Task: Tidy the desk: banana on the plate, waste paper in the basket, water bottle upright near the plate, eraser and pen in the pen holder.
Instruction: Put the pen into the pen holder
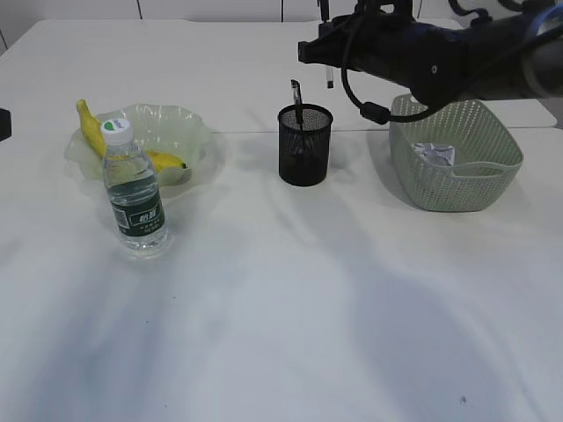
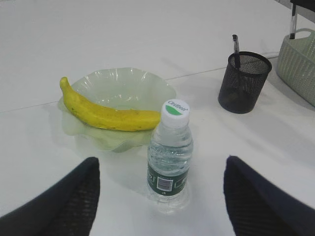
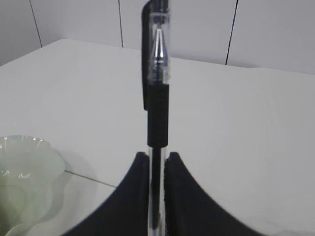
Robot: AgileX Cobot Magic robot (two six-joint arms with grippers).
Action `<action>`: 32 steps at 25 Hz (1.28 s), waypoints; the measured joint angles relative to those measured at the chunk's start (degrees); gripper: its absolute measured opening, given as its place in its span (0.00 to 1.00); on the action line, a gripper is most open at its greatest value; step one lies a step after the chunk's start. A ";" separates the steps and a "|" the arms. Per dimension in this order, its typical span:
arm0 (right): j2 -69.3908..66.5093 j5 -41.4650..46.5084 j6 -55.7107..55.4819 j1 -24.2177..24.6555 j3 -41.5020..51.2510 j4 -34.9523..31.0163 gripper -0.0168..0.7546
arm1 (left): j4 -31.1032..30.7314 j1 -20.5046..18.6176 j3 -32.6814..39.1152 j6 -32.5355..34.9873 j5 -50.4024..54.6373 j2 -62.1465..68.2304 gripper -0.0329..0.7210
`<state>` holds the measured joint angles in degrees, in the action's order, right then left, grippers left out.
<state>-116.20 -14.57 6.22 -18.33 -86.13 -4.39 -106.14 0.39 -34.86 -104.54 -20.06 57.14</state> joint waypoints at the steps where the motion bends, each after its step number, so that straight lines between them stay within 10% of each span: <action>1: -0.79 -1.52 0.00 0.00 0.00 0.14 0.07 | 0.00 0.00 0.00 0.00 0.00 0.00 0.77; 17: -10.80 -10.47 -5.79 0.31 -5.40 4.39 0.07 | 0.00 0.00 0.00 0.00 0.00 0.00 0.77; 32: -14.31 -13.58 -27.39 5.52 -5.40 28.23 0.07 | 0.00 0.00 0.00 0.00 0.00 0.00 0.77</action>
<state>-130.51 -28.14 -21.17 -12.81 -91.52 23.84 -106.14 0.39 -34.86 -104.54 -20.06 57.14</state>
